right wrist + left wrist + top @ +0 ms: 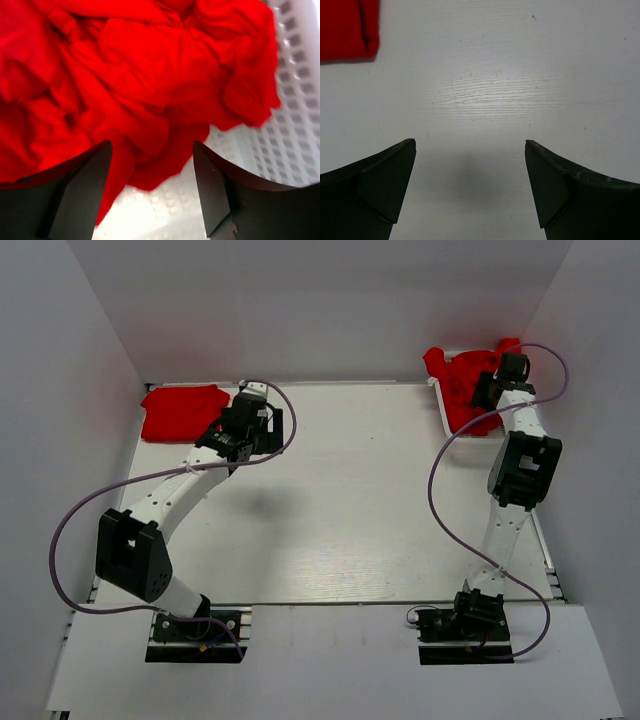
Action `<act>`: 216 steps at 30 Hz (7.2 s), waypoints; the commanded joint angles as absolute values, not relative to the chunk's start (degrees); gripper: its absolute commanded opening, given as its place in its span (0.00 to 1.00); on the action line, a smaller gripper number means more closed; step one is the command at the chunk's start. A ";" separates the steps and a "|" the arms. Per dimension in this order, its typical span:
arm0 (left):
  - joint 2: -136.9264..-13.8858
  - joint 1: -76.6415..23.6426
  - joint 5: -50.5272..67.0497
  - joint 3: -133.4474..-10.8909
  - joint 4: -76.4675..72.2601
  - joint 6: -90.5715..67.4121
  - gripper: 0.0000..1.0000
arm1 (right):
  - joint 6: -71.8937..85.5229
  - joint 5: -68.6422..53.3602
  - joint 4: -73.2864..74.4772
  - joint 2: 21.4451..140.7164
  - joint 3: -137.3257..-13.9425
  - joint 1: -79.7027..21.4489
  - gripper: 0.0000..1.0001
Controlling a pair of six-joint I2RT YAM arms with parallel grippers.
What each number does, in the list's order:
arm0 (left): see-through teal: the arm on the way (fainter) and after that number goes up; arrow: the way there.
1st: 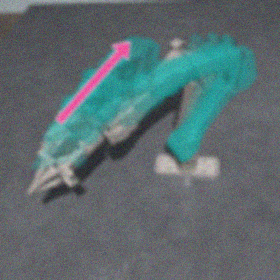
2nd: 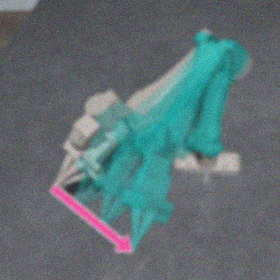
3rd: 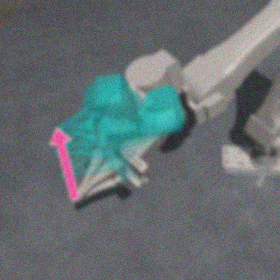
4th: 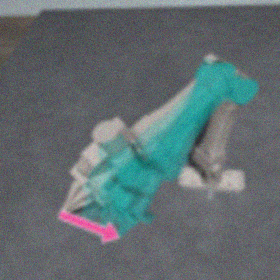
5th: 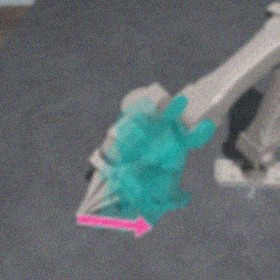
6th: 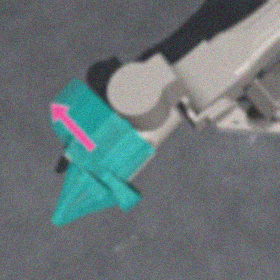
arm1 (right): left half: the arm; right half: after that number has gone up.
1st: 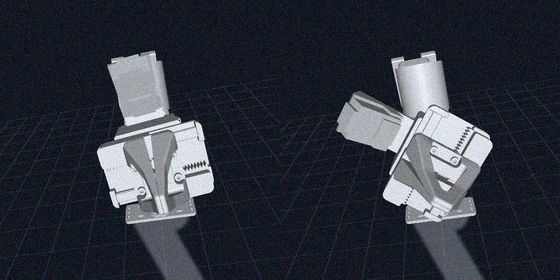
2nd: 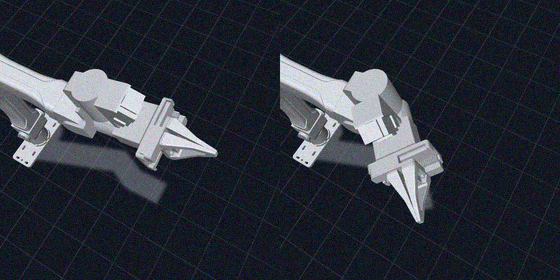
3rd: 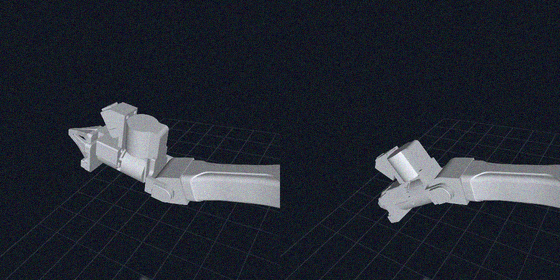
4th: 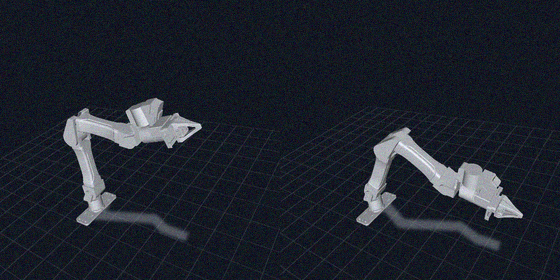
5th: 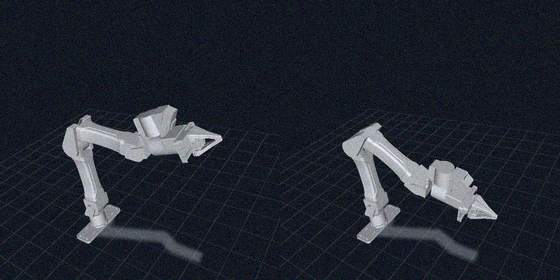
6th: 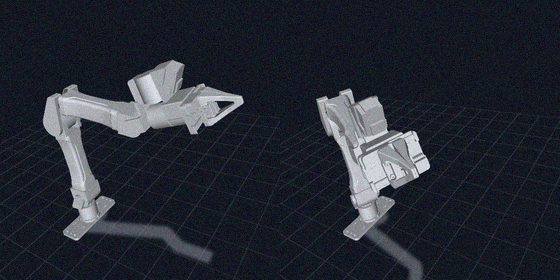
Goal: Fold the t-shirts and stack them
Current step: Grab crumpled tshirt from bin with the right arm, then move the tshirt to the center of the board, then flatten out the tshirt
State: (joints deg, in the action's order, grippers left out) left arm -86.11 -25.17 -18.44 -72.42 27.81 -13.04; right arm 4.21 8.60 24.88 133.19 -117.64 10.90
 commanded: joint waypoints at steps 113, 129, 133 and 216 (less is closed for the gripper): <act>-81.73 -22.06 -25.50 -78.31 48.34 -26.72 1.00 | 15.91 -11.69 3.42 98.87 -73.13 -23.82 0.00; -78.13 -22.06 -8.01 -59.77 39.64 -29.36 1.00 | 13.36 -1.41 7.65 97.39 -75.24 -23.82 0.90; -78.13 -22.85 -3.36 -56.44 37.36 -29.88 1.00 | 12.39 2.08 7.56 93.70 -72.17 -23.82 0.90; -59.77 -22.85 -18.51 -95.18 24.17 -1.07 0.00 | -3.42 41.94 8.86 56.96 -93.50 -23.82 0.00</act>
State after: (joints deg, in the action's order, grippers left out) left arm -62.74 -24.01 -24.38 -91.77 26.74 -7.81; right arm 0.78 38.94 8.62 60.84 -87.66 -25.08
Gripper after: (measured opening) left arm 0.025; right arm 0.071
